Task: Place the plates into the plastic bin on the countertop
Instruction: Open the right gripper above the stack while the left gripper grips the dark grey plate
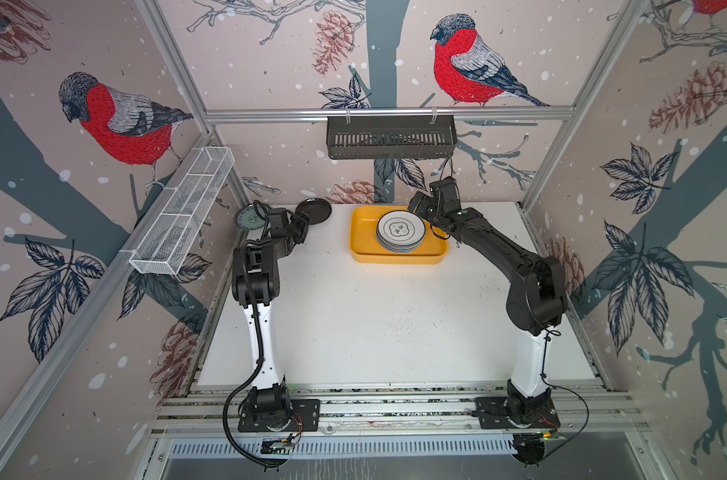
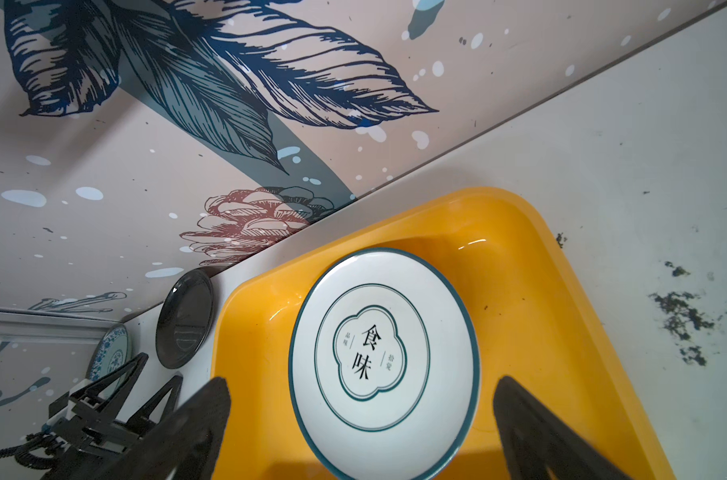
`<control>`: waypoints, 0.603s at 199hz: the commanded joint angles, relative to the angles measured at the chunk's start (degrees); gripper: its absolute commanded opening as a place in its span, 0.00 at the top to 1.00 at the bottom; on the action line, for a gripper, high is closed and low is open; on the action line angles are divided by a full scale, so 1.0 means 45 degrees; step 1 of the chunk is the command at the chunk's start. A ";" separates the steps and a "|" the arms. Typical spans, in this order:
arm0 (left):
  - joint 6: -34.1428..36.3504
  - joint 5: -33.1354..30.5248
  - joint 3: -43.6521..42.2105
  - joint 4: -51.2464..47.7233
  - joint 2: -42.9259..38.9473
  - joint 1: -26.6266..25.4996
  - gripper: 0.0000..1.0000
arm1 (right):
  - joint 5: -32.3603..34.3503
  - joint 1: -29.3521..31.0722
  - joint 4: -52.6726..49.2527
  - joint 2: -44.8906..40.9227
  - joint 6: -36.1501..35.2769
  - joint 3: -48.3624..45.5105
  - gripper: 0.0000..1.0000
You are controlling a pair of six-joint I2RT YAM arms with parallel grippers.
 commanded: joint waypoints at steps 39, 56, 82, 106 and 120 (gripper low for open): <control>-0.1664 -0.1429 0.0327 0.0009 0.0974 -0.0236 0.30 | 0.0296 -0.0183 -0.0764 0.0104 0.0034 0.0434 0.00; -0.1914 -0.1753 0.0205 -0.0051 0.1010 -0.0256 0.38 | 0.0368 -0.0239 -0.0835 0.0103 0.0106 0.0415 0.00; -0.2035 -0.2020 0.0034 -0.0086 0.0977 -0.0255 0.60 | 0.0444 -0.0284 -0.0892 0.0117 0.0248 0.0425 0.00; -0.2210 -0.2096 -0.0080 -0.0149 0.0960 -0.0273 0.80 | 0.0614 -0.0279 -0.0918 0.0011 0.0401 0.0301 0.00; -0.2283 -0.2082 -0.0105 -0.0199 0.0940 -0.0252 0.87 | 0.0714 -0.0282 -0.0902 -0.0045 0.0438 0.0206 0.00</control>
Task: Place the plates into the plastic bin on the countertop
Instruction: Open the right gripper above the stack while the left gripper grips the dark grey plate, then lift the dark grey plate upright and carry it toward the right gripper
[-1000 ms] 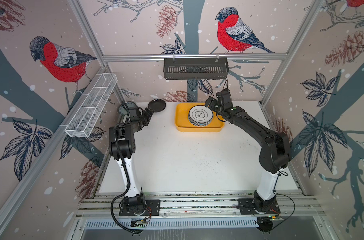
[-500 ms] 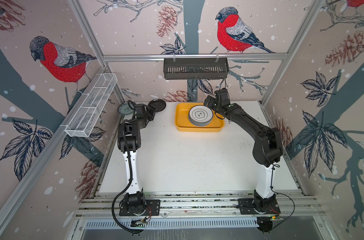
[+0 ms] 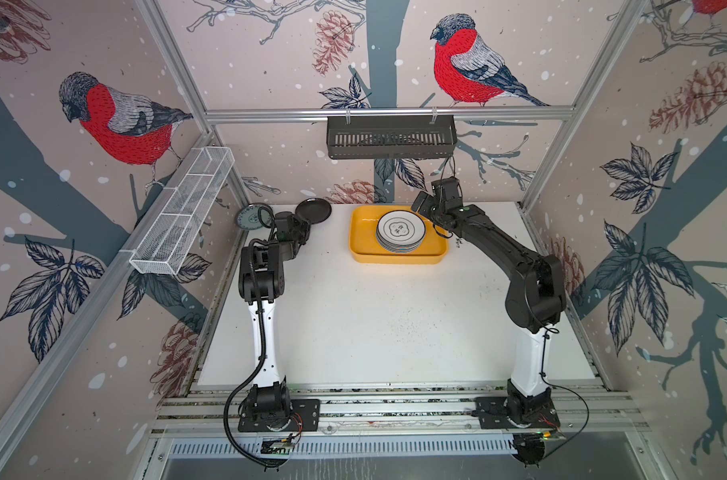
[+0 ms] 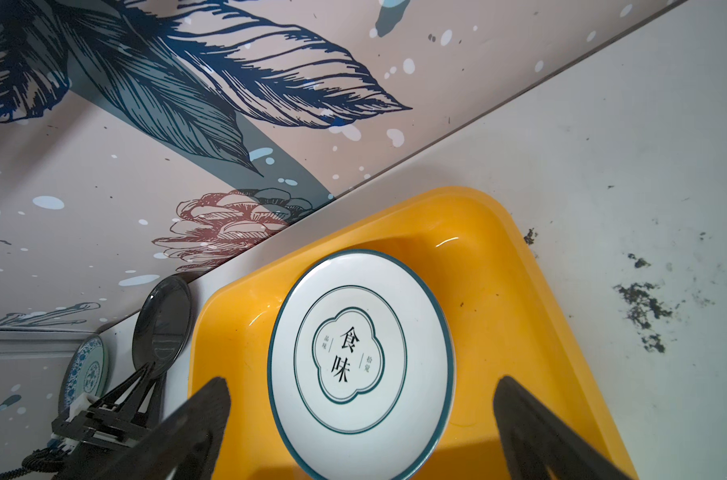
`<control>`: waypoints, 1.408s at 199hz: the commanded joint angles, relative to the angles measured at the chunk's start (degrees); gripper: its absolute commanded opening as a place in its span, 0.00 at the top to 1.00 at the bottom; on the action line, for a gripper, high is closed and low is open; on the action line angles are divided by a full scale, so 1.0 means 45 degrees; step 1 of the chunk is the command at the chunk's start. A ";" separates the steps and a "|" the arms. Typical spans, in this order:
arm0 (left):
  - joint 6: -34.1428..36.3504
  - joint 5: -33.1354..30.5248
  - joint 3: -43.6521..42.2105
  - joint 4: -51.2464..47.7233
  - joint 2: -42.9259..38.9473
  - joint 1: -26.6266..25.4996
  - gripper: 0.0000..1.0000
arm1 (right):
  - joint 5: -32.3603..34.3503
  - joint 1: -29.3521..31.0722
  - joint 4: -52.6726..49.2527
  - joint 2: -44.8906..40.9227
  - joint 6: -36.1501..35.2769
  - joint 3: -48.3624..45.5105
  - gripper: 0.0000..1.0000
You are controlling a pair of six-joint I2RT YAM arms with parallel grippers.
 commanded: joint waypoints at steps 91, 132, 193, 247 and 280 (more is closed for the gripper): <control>-0.0431 0.0395 -0.2404 0.0252 -0.1652 0.0004 1.00 | 0.0296 0.0091 0.1062 -0.0778 -0.0023 -0.1129 0.01; 0.0171 0.1157 -0.3961 0.0570 -0.3280 0.0067 1.00 | 0.0231 0.0232 0.1866 -0.0969 -0.0216 -0.1724 0.00; 0.2073 0.3979 -0.5475 -0.0639 -0.5650 -0.0167 1.00 | -0.2774 0.0553 0.4527 -0.0579 -0.1089 -0.2021 0.01; 0.4431 0.5472 -0.5364 -0.3402 -0.6928 -0.1031 1.00 | -0.4996 0.1242 0.5149 0.0573 -0.1228 -0.1250 0.04; 0.4945 0.5981 -0.5090 -0.4004 -0.7197 -0.1296 1.00 | -0.5198 0.1492 0.4879 0.0992 -0.1262 -0.0917 0.08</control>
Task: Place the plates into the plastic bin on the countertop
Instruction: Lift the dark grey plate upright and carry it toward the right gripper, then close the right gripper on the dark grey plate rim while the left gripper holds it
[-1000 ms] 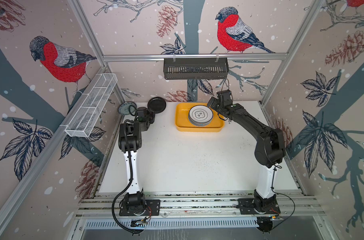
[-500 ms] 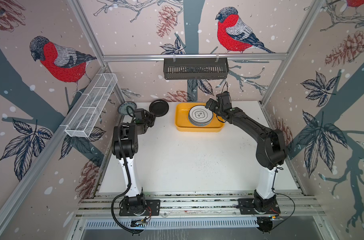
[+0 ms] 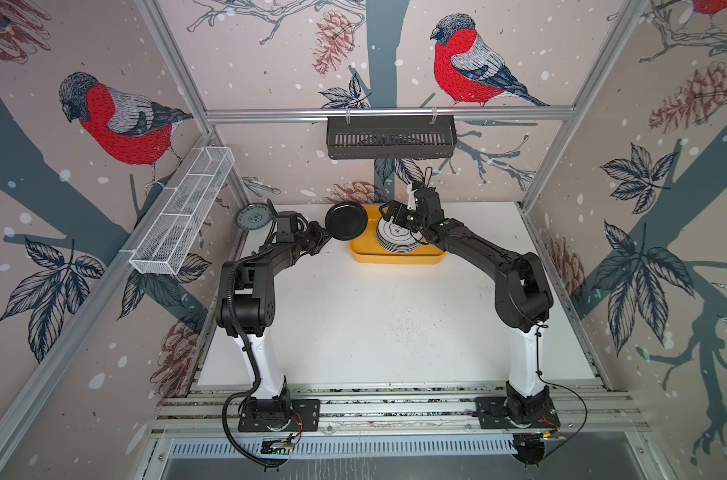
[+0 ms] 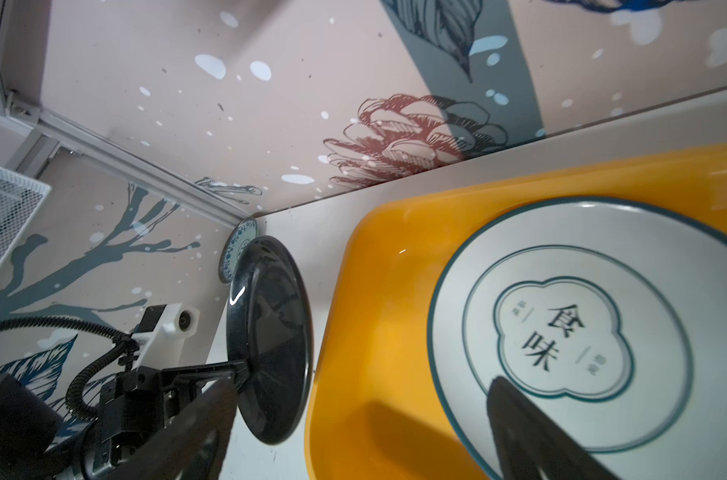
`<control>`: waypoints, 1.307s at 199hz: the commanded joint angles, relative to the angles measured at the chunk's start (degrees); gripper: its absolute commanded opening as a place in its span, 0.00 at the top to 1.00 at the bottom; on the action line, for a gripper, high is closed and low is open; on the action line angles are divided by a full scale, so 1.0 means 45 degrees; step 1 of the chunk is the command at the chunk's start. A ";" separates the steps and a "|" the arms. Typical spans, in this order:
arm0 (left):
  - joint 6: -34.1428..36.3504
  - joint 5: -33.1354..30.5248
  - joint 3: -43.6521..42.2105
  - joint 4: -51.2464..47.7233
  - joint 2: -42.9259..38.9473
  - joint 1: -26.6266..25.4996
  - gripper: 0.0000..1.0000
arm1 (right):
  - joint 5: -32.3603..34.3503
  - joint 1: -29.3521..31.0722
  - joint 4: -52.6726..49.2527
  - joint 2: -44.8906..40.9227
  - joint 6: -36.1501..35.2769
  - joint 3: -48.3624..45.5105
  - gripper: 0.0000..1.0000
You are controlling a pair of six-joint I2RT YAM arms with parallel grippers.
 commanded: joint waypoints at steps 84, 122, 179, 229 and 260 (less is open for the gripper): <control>0.0876 0.1442 -0.0345 -0.0322 -0.1029 -0.0432 1.00 | -0.0893 0.0668 -0.0464 0.0800 -0.0447 0.0991 0.20; 0.0504 0.1345 -0.0891 0.0286 -0.1530 -0.0453 1.00 | -0.1106 0.0677 -0.0585 0.0815 -0.0495 0.0944 0.37; 0.0678 0.0974 -0.1075 0.0020 -0.1906 -0.0568 1.00 | -0.1321 0.0677 -0.0555 0.0619 -0.0651 0.0678 0.70; 0.0319 0.0687 -0.1411 0.0504 -0.2268 -0.0581 0.85 | -0.1321 0.0640 -0.0730 0.0558 -0.0668 0.0581 0.87; 0.0491 0.0032 -0.1564 0.0351 -0.2397 -0.0570 0.38 | -0.1565 0.0539 -0.0704 0.0569 -0.0454 0.0448 0.92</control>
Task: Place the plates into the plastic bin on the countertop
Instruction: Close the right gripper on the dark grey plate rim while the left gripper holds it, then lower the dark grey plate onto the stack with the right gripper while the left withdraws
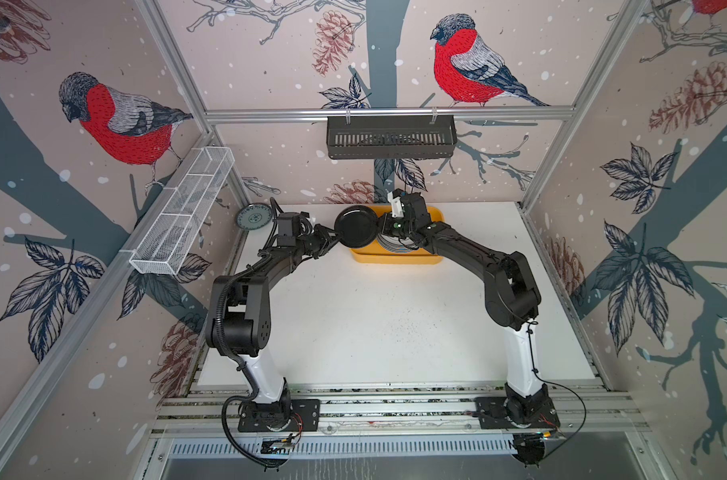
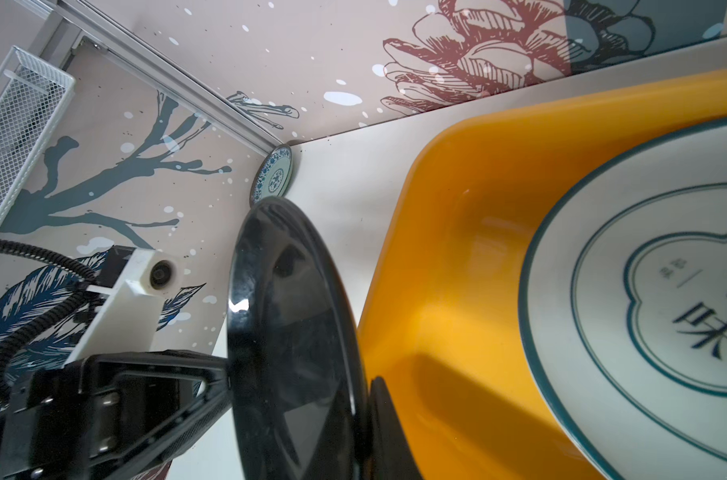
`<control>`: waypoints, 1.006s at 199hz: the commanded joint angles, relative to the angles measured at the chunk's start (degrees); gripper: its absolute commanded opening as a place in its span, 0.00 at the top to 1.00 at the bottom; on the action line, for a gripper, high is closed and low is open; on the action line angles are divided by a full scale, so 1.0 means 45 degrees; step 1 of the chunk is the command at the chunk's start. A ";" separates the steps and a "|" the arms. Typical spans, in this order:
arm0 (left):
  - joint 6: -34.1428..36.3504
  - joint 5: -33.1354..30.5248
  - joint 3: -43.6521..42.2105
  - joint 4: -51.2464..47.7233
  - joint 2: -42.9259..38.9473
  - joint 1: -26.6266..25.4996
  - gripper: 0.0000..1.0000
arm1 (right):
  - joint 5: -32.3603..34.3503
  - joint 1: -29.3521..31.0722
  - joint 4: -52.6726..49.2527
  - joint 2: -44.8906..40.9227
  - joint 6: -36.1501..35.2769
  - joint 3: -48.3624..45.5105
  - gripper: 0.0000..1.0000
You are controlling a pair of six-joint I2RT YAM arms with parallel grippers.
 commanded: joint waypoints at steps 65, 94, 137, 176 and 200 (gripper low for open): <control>0.0915 -0.2388 -0.1127 -0.0090 -0.1178 0.0373 0.04 | -0.0013 -0.1088 0.1151 -0.0658 0.1687 -0.1680 0.93; 0.1204 -0.2940 -0.1022 -0.0487 -0.1339 0.0614 0.04 | 0.0465 -0.1804 0.1222 -0.0795 0.2327 -0.2146 0.93; 0.1152 -0.3311 -0.0649 -0.0795 -0.1143 0.0638 0.04 | 0.0332 -0.2707 0.1343 -0.0021 0.3287 -0.1892 0.93; 0.0819 -0.3525 -0.0824 -0.0682 -0.1112 0.0626 0.04 | 0.0352 -0.2947 0.0620 0.0590 0.3359 -0.1155 0.93; 0.0819 -0.3610 -0.0770 -0.0761 -0.1084 0.0658 0.04 | 0.0348 -0.3021 0.0410 0.0699 0.3289 -0.1096 0.93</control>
